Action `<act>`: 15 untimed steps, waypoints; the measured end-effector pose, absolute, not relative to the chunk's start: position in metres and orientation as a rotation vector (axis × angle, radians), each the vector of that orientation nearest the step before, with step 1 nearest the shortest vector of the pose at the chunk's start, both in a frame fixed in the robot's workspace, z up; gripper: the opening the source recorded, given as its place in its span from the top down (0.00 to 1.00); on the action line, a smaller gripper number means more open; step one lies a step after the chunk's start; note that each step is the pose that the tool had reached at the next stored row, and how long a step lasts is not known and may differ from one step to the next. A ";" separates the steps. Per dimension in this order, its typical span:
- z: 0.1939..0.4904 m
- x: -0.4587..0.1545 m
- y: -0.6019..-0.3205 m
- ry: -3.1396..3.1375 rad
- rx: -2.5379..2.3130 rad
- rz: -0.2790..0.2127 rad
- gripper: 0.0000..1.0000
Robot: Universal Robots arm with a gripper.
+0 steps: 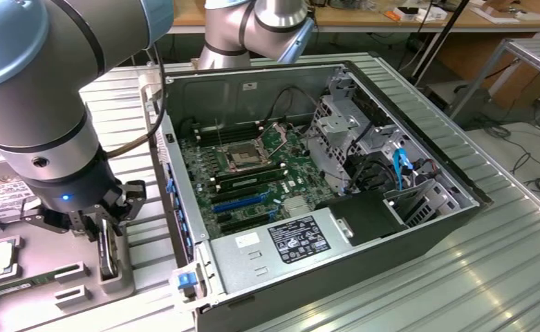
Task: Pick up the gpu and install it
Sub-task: 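Pick up the gpu and move the gpu toward the slot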
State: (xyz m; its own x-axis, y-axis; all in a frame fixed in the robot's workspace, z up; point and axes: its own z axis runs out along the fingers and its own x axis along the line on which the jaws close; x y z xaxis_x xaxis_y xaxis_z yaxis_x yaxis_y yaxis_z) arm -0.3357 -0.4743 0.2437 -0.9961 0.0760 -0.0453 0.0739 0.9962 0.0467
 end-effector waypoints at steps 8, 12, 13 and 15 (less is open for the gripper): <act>0.244 -0.335 -0.474 3.112 0.117 0.065 0.61; 0.244 -0.335 -0.474 3.111 0.117 0.066 0.61; 0.244 -0.336 -0.474 3.112 0.118 0.067 0.61; 0.244 -0.336 -0.474 3.112 0.117 0.069 0.61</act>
State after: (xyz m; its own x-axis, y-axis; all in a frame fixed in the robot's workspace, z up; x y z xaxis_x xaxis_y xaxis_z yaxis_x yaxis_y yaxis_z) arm -0.3359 -0.4744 0.2437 -0.9968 0.0759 -0.0254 0.0747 0.9962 0.0451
